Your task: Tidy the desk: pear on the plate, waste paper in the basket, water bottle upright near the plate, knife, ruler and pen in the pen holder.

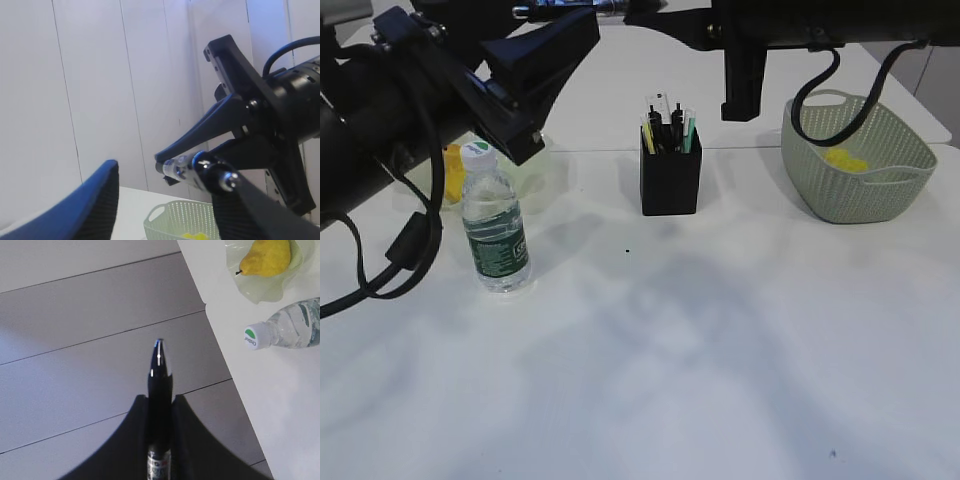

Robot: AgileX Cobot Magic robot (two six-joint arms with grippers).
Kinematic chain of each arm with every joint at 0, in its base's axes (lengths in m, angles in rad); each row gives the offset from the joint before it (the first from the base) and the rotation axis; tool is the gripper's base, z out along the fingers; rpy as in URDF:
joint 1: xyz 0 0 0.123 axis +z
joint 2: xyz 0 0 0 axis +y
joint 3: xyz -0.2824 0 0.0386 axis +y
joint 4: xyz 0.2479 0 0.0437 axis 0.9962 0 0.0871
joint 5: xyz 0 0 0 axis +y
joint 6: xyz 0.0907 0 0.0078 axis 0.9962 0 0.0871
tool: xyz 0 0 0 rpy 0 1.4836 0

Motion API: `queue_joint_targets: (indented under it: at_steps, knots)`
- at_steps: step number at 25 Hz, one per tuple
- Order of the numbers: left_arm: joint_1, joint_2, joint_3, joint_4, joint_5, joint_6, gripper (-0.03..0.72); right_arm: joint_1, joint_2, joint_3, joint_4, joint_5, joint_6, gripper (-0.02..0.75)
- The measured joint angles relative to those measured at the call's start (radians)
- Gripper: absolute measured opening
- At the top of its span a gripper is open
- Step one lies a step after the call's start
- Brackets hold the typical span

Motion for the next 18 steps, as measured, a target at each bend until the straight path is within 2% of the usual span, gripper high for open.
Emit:
queue_joint_targets:
  at_steps: [4, 9, 14, 18]
  knots:
    - [0.000, 0.000, 0.000, 0.009, 0.000, 0.000, 0.382, 0.000, 0.000, 0.000, 0.000, 0.000, -0.004, 0.062]
    - [0.000, 0.000, -0.021, 0.069, 0.000, 0.000, 0.366, 0.000, 0.000, 0.000, 0.002, 0.000, -0.004, 0.062]
    - [0.000, 0.000, -0.029, 0.075, 0.000, 0.000, 0.351, 0.000, 0.000, 0.000, 0.002, 0.000, -0.004, 0.062]
    - [0.000, 0.000, -0.029, 0.075, 0.000, 0.000, 0.270, 0.000, 0.000, 0.000, 0.002, 0.000, -0.004, 0.062]
